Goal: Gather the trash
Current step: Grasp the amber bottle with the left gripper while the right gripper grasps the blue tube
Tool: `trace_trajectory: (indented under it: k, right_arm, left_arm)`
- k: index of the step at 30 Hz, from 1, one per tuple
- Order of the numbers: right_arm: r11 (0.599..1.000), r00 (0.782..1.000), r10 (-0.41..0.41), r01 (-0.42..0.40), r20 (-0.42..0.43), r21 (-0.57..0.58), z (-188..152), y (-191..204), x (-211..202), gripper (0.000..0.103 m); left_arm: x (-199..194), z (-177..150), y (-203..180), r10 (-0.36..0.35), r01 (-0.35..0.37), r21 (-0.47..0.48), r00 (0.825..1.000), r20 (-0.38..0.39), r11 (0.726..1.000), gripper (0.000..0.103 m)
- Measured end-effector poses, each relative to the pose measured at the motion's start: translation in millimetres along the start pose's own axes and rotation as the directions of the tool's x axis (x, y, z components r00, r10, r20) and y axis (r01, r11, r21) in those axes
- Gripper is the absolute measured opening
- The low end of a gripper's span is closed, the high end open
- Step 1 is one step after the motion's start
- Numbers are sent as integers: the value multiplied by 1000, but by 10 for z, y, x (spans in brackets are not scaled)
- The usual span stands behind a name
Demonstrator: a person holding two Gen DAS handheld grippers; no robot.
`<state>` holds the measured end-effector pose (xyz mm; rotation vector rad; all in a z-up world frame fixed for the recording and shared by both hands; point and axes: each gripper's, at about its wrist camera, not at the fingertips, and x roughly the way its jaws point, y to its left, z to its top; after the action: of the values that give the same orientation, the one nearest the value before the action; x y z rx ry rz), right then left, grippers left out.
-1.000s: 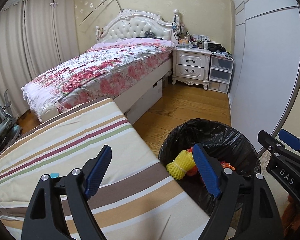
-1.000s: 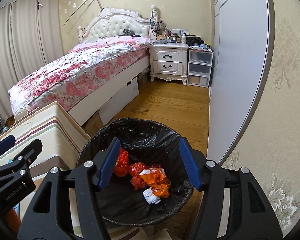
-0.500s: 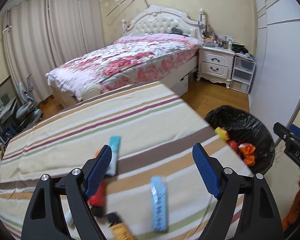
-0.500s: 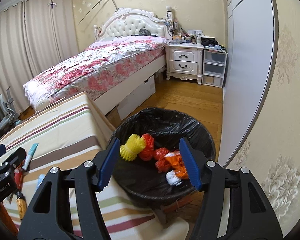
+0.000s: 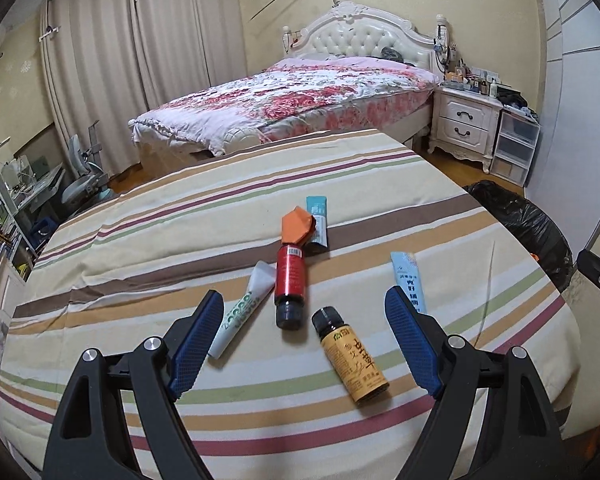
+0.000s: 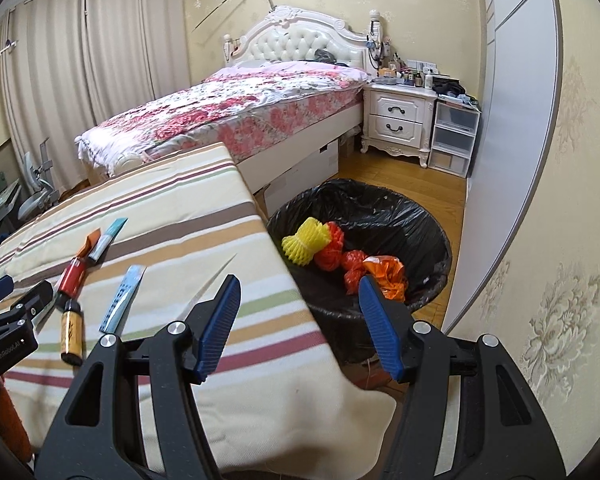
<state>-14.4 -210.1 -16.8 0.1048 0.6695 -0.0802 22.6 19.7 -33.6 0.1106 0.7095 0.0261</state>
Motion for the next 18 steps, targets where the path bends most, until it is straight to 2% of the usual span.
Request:
trace_trajectory:
  k: [4, 6, 16, 18]
  right_arm:
    - [1000, 1000, 18, -18, 1, -19, -67, 70, -79, 60]
    - [999, 1000, 26, -26, 0, -29, -92, 113, -91, 60]
    - [997, 998, 55, -56, -33, -44, -130, 254, 22, 60]
    - [997, 997, 65, -67, -41, -49, -137, 302, 45, 60]
  left_arm:
    - [16, -110, 12, -24, 24, -27, 999, -27, 999, 80]
    - [39, -145, 10, -38, 37, -24, 998, -43, 999, 68]
    - [246, -269, -4, -94, 93, -14, 989, -118, 996, 36]
    - [280, -300, 18, -108, 107, -18, 985, -133, 994, 26]
